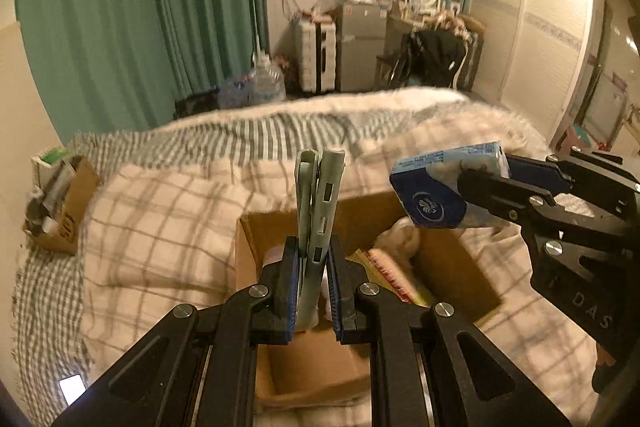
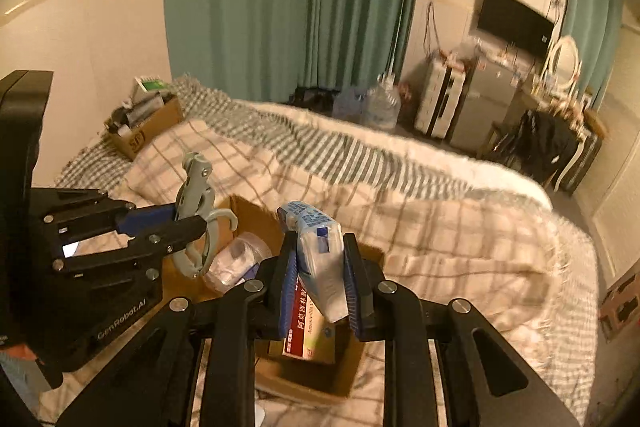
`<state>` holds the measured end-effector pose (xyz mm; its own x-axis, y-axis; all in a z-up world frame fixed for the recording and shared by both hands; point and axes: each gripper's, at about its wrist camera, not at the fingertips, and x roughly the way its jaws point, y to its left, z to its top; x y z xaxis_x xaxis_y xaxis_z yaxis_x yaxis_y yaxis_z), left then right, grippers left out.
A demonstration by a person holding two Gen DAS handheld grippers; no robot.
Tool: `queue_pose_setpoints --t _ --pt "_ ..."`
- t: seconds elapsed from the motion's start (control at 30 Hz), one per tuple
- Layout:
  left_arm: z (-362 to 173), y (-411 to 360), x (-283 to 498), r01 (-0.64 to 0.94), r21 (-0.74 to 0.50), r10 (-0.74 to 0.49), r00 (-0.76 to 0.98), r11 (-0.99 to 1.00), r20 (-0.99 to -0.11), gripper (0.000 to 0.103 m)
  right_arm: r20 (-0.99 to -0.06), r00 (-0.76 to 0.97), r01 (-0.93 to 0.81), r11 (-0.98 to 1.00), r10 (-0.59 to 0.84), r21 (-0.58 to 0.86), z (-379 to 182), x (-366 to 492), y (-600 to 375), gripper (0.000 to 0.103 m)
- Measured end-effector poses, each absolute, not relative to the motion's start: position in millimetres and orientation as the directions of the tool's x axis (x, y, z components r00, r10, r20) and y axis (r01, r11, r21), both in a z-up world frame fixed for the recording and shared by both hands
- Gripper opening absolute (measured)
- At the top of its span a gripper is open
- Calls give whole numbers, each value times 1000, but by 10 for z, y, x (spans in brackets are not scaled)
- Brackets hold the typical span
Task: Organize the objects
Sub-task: 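Drop the clip and tissue pack into the cardboard box, open both tools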
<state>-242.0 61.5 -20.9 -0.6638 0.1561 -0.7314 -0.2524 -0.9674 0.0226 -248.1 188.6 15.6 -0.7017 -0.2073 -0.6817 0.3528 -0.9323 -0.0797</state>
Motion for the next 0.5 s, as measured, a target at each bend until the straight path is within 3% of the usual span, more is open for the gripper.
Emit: queue_pose_setpoints --t 0.2,0.4,0.47,0.5 --pt "-606 627 -2629 -270 22 151 -604 -963 -783 13 -722 -673 323 -942 -160 -92 -345 -2767 1921 21" --pt "-592 669 -2634 -273 -8 172 -582 -962 -794 17 -720 -671 313 -948 -177 -58 -410 -2771 2060 27" --pt "-528 688 -2590 -271 10 160 -596 -963 -787 26 -707 -685 307 -950 -178 -58 -312 -2703 2093 35" --pt "-485 693 -2559 -269 20 152 -604 -963 -783 42 -697 -694 304 -951 -179 -59 -248 -2656 2113 43"
